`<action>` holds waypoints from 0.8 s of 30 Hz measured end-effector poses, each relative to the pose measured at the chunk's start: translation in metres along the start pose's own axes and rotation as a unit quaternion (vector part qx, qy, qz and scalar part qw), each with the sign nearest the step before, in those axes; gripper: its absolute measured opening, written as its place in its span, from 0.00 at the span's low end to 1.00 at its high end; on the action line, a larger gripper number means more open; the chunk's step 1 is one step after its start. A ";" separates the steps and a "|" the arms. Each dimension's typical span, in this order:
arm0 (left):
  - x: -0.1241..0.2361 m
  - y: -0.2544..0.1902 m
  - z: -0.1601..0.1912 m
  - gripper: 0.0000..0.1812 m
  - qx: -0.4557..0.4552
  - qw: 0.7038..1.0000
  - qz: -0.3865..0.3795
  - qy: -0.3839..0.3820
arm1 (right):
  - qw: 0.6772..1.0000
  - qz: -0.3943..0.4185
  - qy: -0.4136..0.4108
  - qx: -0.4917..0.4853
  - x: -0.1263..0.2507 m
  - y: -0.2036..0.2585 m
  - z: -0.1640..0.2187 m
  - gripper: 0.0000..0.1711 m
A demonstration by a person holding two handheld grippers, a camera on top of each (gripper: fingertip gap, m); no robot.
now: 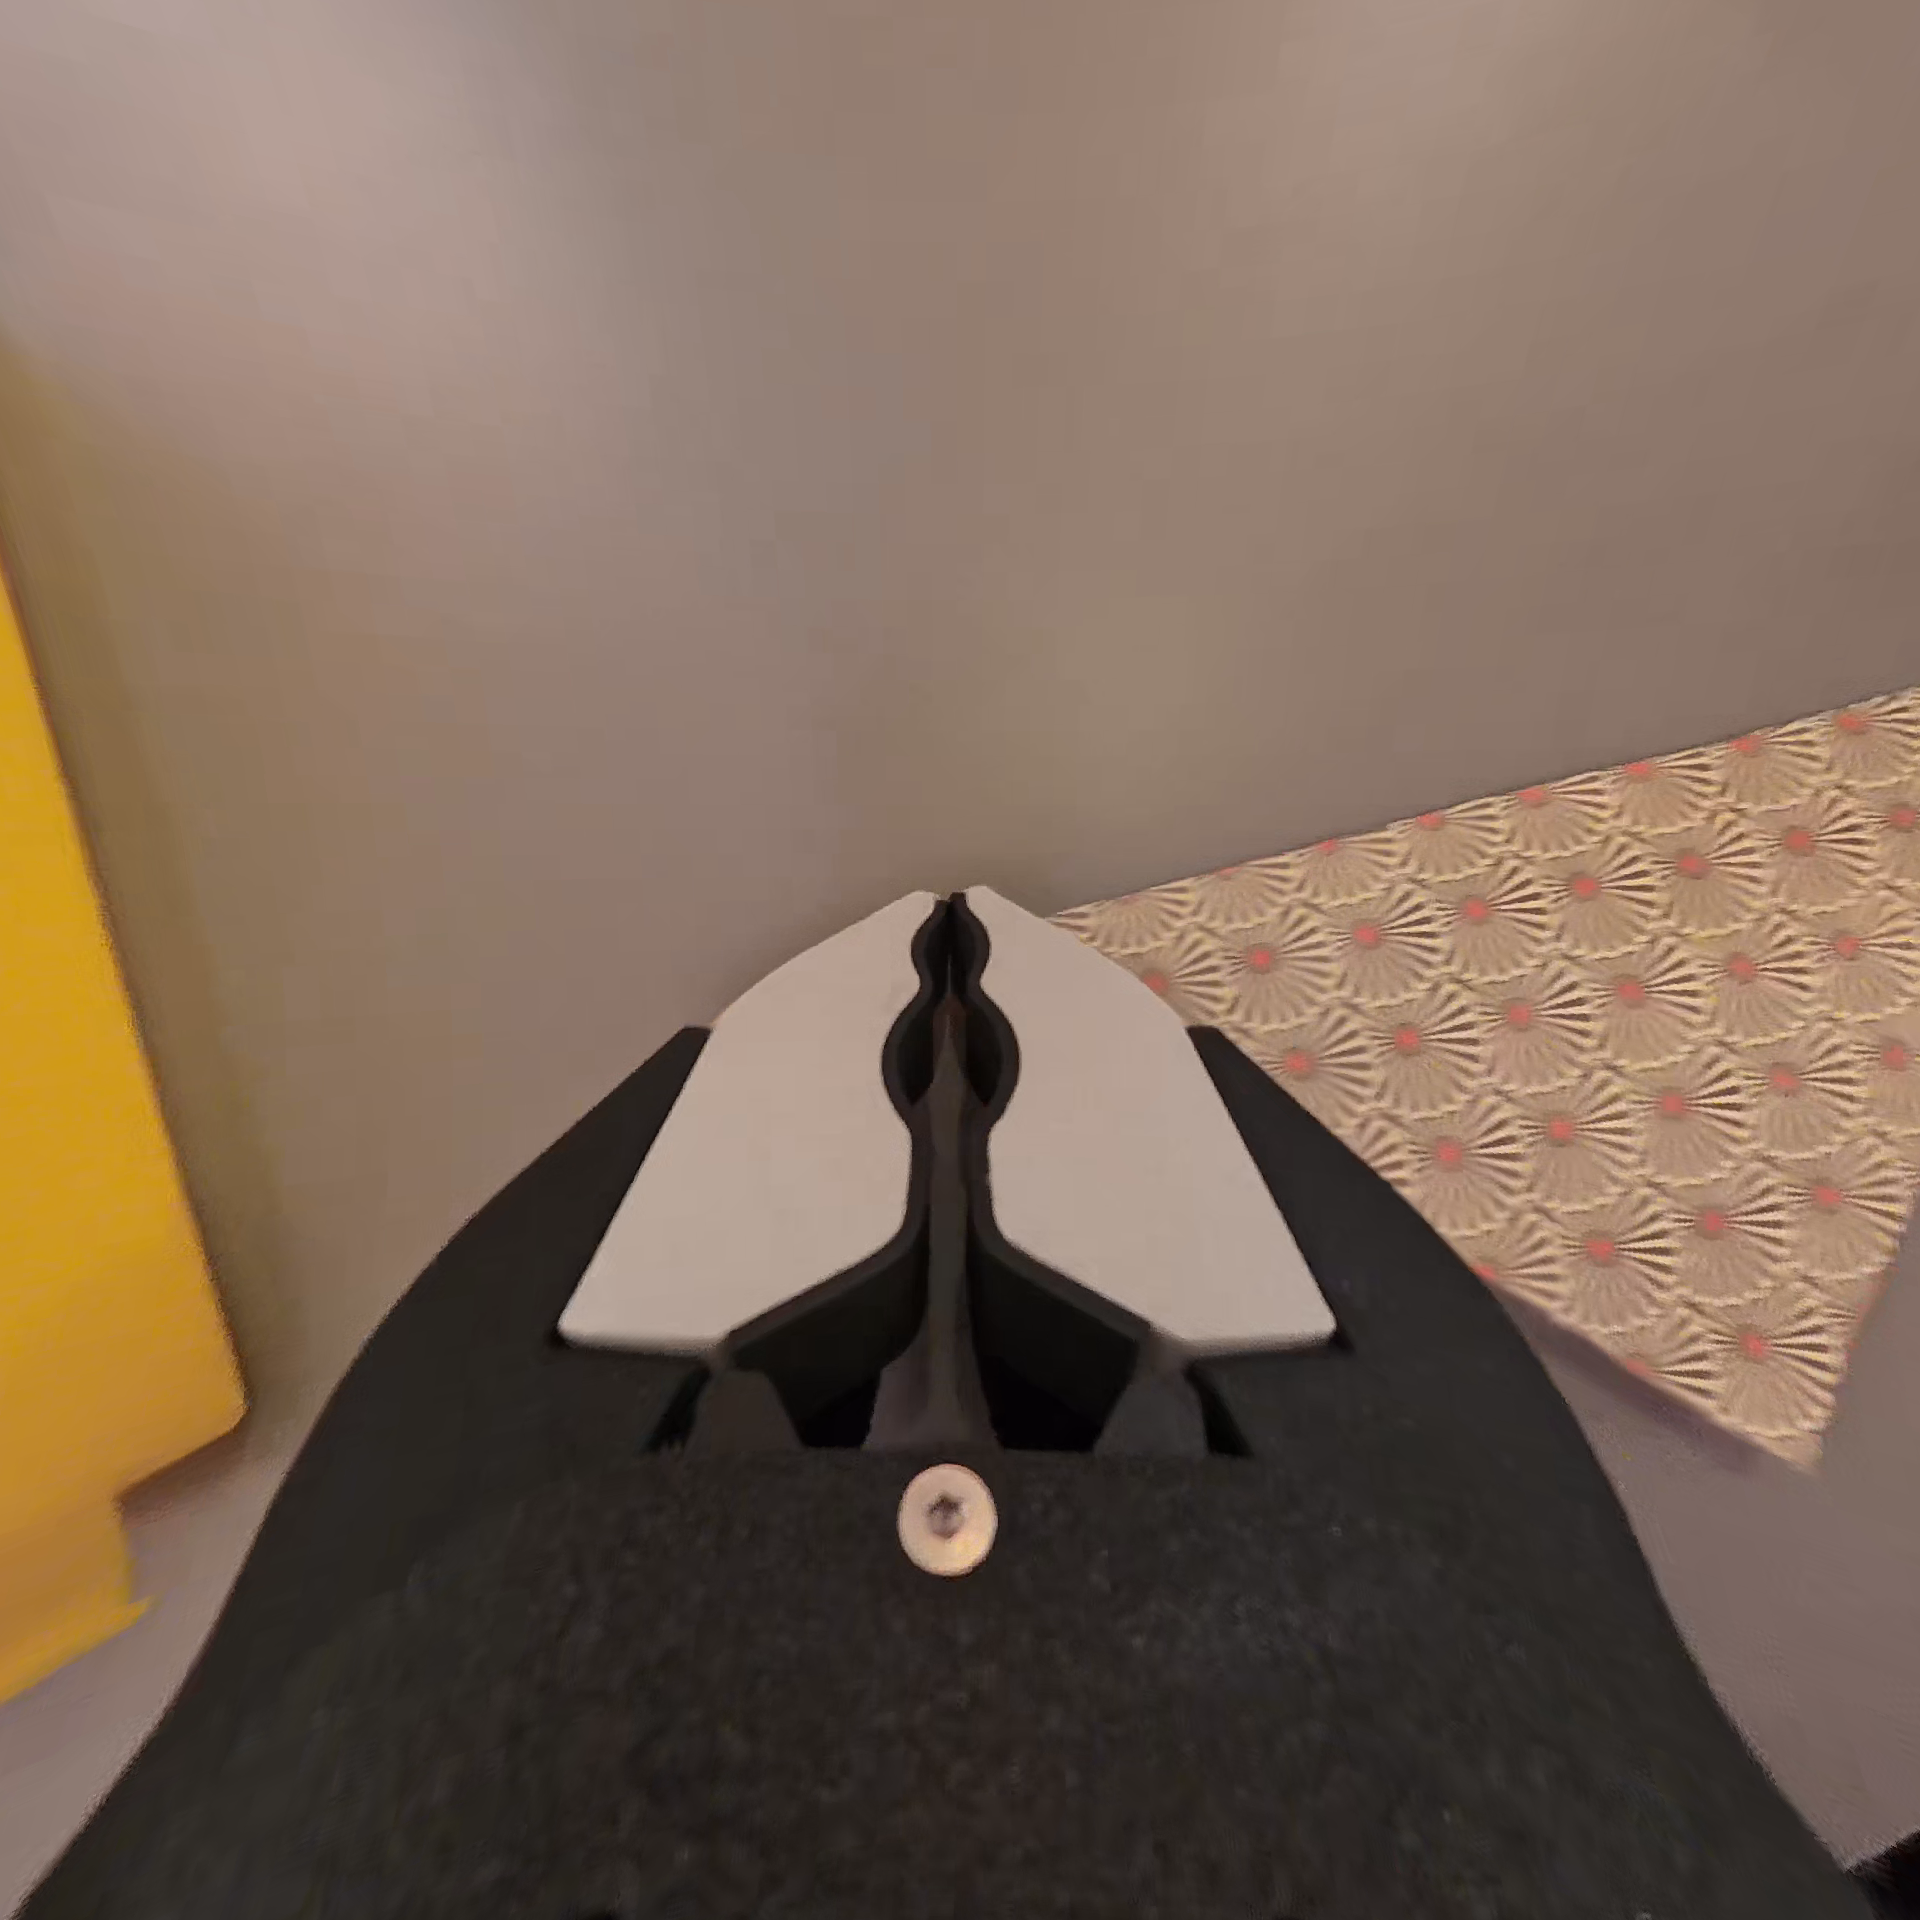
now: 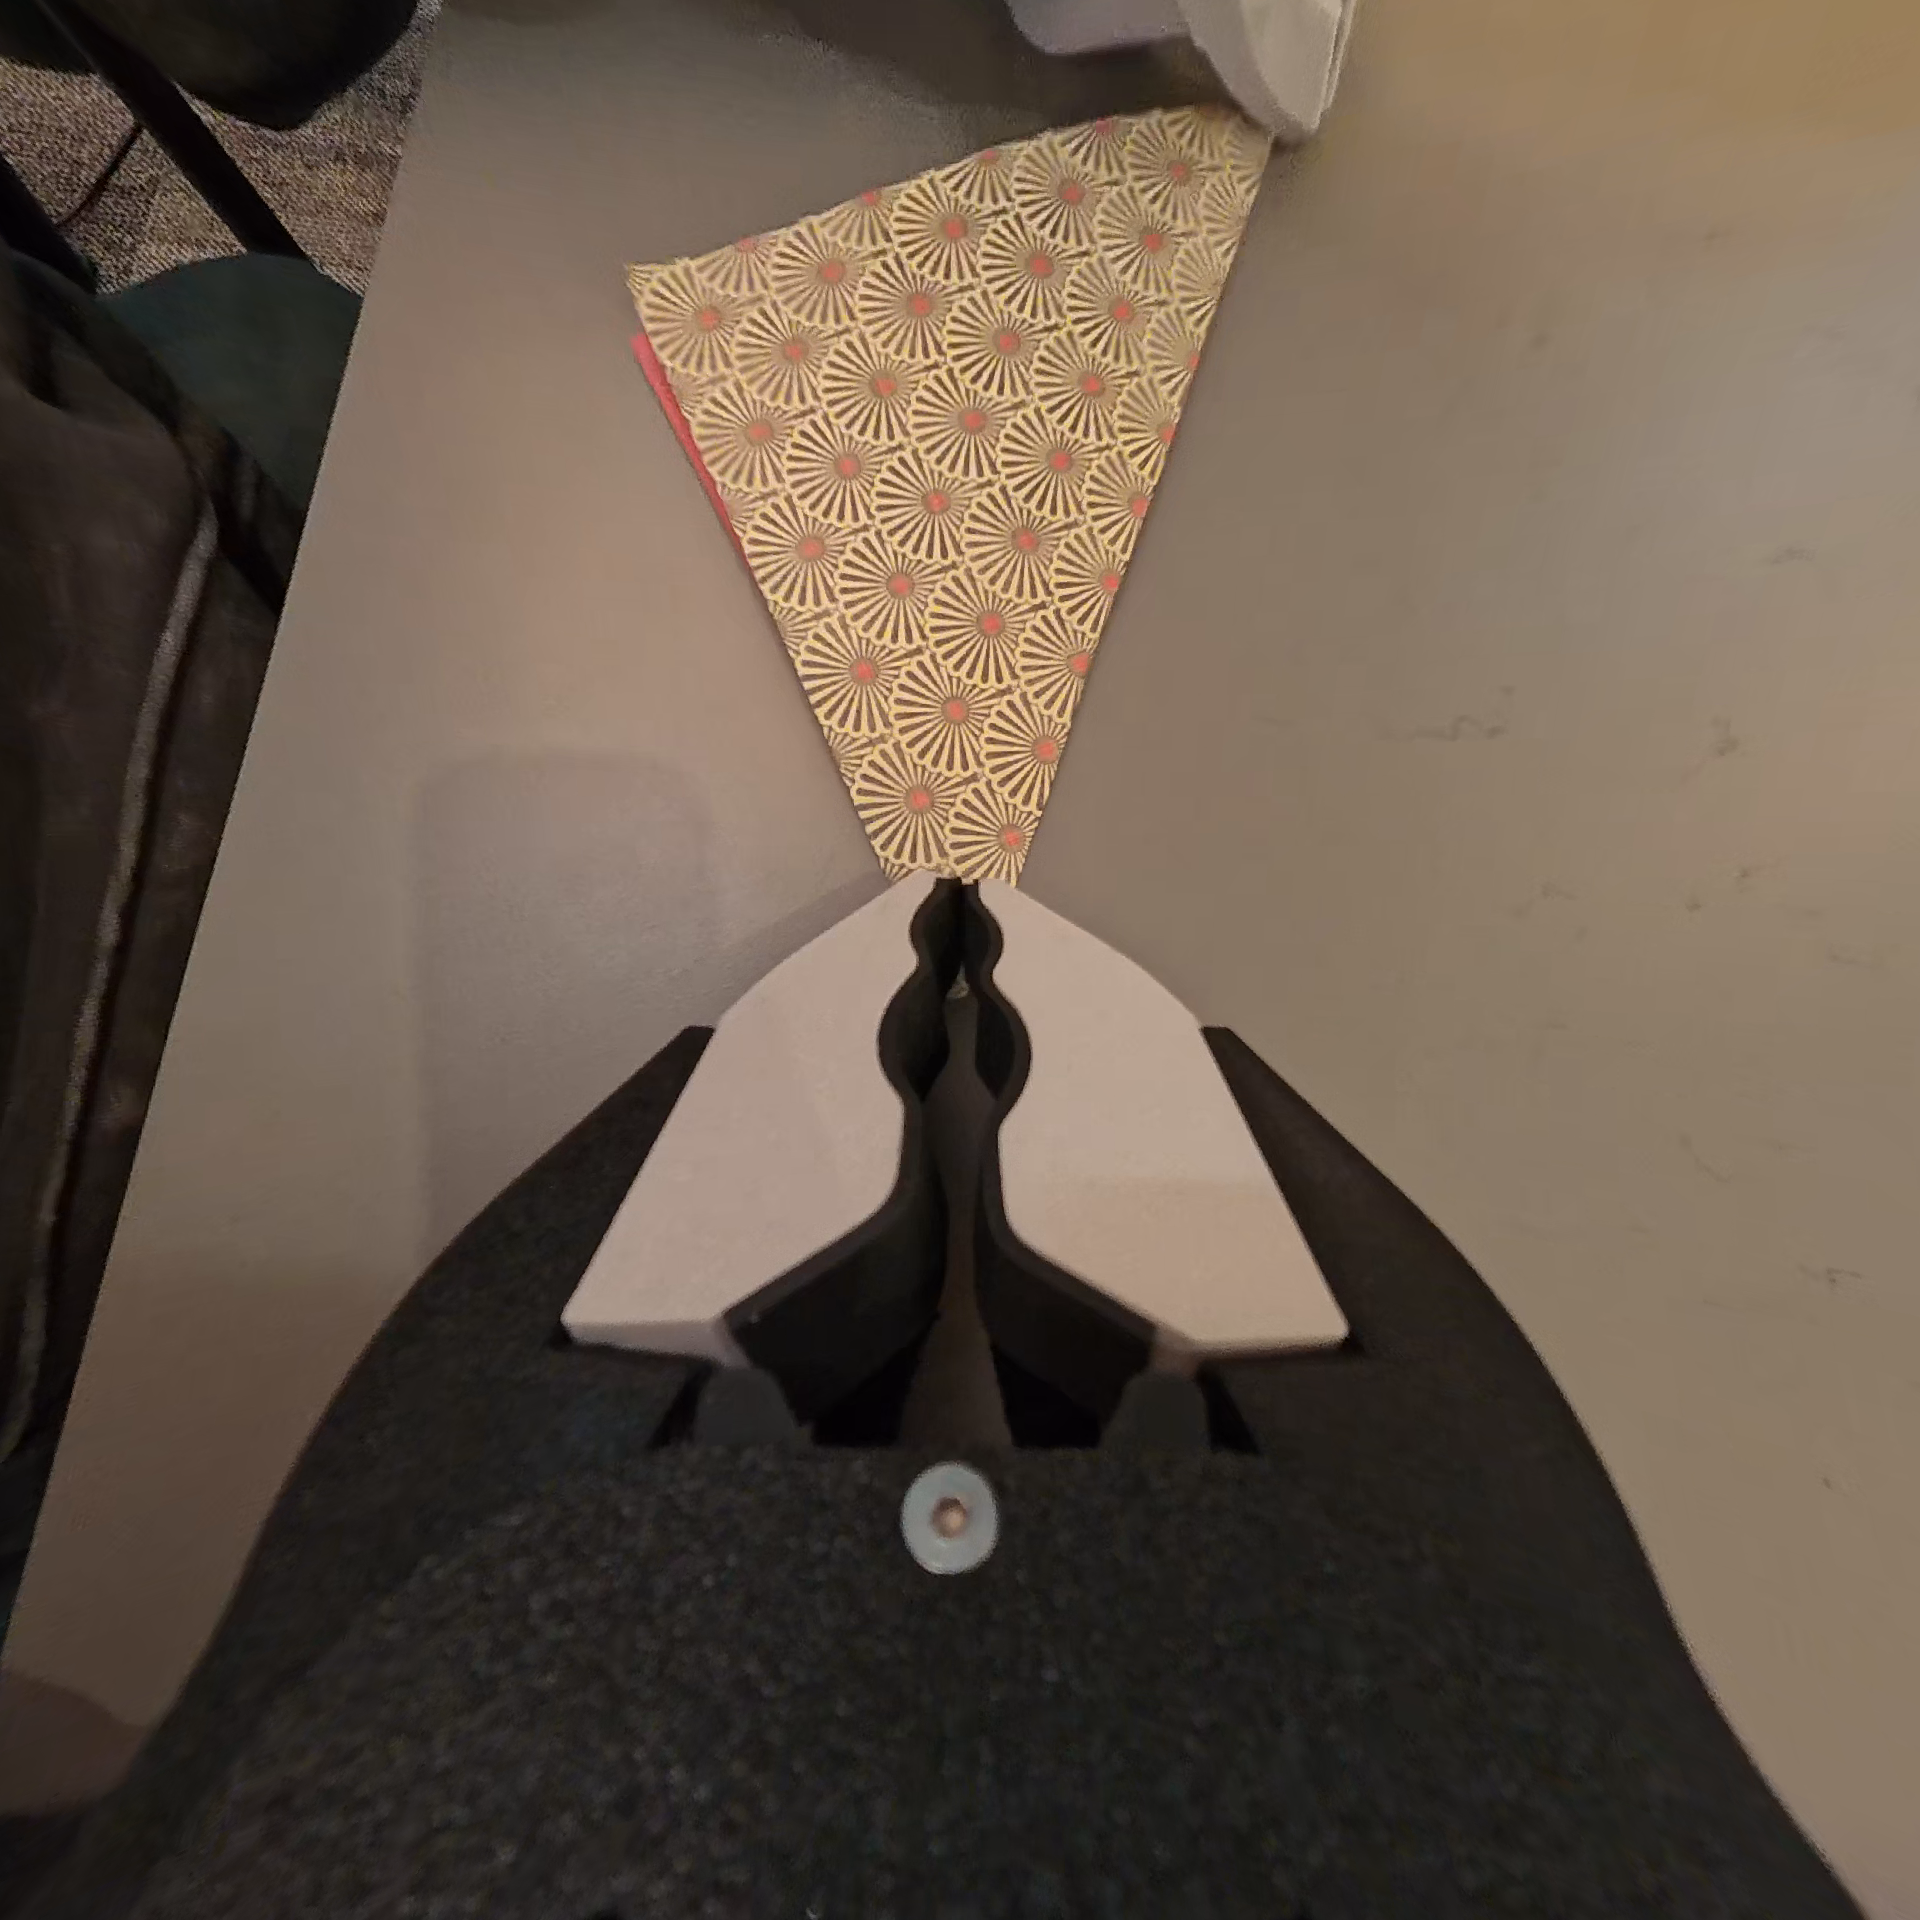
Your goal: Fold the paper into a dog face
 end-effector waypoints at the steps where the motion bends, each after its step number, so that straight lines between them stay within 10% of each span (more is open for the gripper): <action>1: 0.002 0.004 0.001 0.00 0.004 1.000 -0.009 -0.003 | 1.000 0.000 0.000 -0.001 0.000 0.000 0.000 0.01; 24: 0.004 -0.013 0.004 0.00 0.012 0.999 0.026 -0.014 | 1.000 0.005 0.000 0.004 0.001 0.001 -0.001 0.00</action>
Point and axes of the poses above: each gripper's, where its closed fingertips meet, x back along the fingers, z out of its underside, y = z × x across the jaws, the point moved 7 cm from there along x, back along the fingers, and after that the axes turned 3 degrees about -y, right-handed, at the moved point
